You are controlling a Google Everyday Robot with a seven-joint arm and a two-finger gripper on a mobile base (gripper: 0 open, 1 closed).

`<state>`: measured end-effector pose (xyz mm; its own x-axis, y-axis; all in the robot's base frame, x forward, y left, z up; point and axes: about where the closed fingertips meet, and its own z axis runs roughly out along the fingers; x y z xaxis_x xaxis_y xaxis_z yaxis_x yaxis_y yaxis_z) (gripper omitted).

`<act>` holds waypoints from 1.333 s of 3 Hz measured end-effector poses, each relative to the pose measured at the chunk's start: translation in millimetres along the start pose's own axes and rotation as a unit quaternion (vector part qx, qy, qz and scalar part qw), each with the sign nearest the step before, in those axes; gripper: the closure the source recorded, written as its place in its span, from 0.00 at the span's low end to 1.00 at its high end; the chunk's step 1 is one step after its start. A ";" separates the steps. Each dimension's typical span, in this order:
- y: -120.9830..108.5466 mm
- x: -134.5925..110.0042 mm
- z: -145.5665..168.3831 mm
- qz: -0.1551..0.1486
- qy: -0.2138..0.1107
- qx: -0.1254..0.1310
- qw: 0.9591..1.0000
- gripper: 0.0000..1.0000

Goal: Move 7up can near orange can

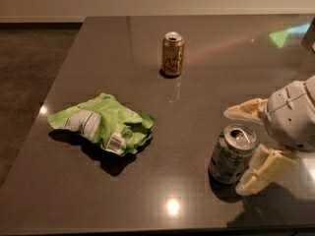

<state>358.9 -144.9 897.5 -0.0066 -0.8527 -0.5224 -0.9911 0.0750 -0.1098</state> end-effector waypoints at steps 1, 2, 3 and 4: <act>-1.9 -0.7 2.5 0.001 -0.013 -0.002 1.000 0.40; -6.3 -4.3 -1.9 0.003 -0.026 0.001 1.000 0.64; -28.9 -11.9 -11.9 0.015 -0.028 0.013 0.999 0.87; -67.0 -21.7 -18.0 0.034 -0.020 0.021 0.999 1.00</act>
Offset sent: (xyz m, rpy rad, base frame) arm 0.0117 0.0005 0.0104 0.0858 -0.0020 -0.0092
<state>423.1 -140.8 931.4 -0.0671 -0.8241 -0.5624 -0.9822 0.1536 -0.1079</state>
